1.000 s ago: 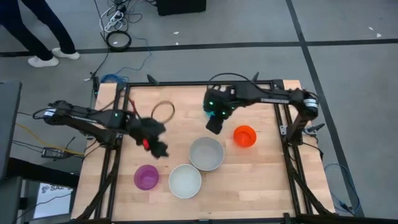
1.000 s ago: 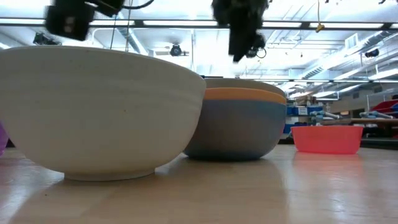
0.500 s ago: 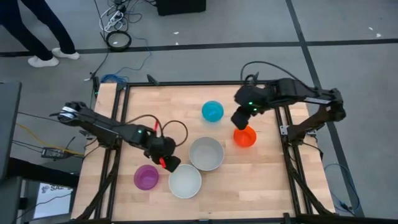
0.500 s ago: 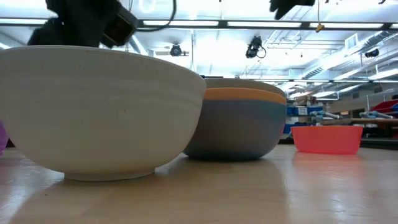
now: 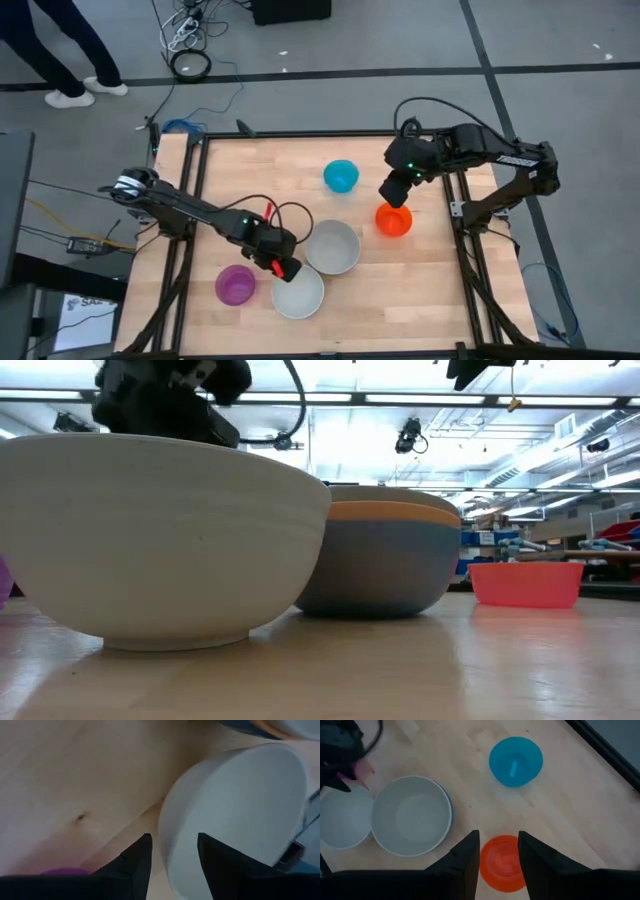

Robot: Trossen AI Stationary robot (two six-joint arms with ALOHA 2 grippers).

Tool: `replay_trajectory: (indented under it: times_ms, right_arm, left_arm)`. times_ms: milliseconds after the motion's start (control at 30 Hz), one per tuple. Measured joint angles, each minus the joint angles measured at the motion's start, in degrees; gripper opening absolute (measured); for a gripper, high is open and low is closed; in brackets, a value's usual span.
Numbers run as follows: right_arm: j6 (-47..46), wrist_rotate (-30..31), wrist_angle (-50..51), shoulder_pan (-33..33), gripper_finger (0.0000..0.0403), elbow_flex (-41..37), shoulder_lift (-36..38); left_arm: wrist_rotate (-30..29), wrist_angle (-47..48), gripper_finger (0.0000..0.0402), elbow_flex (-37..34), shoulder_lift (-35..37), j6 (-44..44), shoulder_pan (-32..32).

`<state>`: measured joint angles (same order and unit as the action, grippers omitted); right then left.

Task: Nest bowls inside each other
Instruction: Stack the white bowl on top of the gray bowl

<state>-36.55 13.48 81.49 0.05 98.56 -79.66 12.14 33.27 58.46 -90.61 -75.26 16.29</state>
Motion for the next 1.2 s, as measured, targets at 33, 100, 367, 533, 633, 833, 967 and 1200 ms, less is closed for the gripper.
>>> replay_trajectory:
  times_ms: [33, 100, 367, 533, 633, 833, 967, 1200]
  right_arm:
    - [0.17, 0.02, -0.17, 0.00, 0.0122, 0.00, -0.06]
    - [0.80, 0.02, -0.22, -0.07, 0.0122, -0.04, -0.25]
    - [2.57, 0.08, -0.75, -0.87, 0.0122, -0.09, -0.85]
    - [2.77, 0.52, -0.92, -1.07, 0.0122, -0.09, -0.87]
    - [2.75, 0.85, -1.06, -1.31, 0.0122, -0.09, -0.87]
    - [2.66, 2.01, -3.64, -1.58, 0.0122, -0.09, -0.90]
    - [2.03, 2.02, -4.90, -2.12, 0.0122, -0.09, -0.90]
    - [-1.49, 1.84, -4.98, -2.40, 0.0122, -0.11, -0.92]
  left_arm:
    - [-0.50, -0.26, 0.0167, 0.00, -0.72, 0.48, 0.00]
    - [-0.15, -1.33, 0.0164, 0.00, -2.18, 1.73, -0.17]
    - [4.15, -4.58, 0.0015, 0.33, -1.79, 4.51, -0.37]
    - [2.73, -2.95, 0.0009, 4.90, 3.99, 4.56, -0.57]
    - [-1.47, 3.78, 0.0009, 10.28, 7.86, 4.57, -0.67]
    - [-12.55, 21.89, 0.0009, 17.55, 6.78, 10.84, -8.22]
    - [-11.96, 21.10, 0.0009, 17.55, 1.67, 17.87, -14.41]
    - [-3.32, 12.20, 0.0031, 17.57, -2.62, 22.03, -22.18]
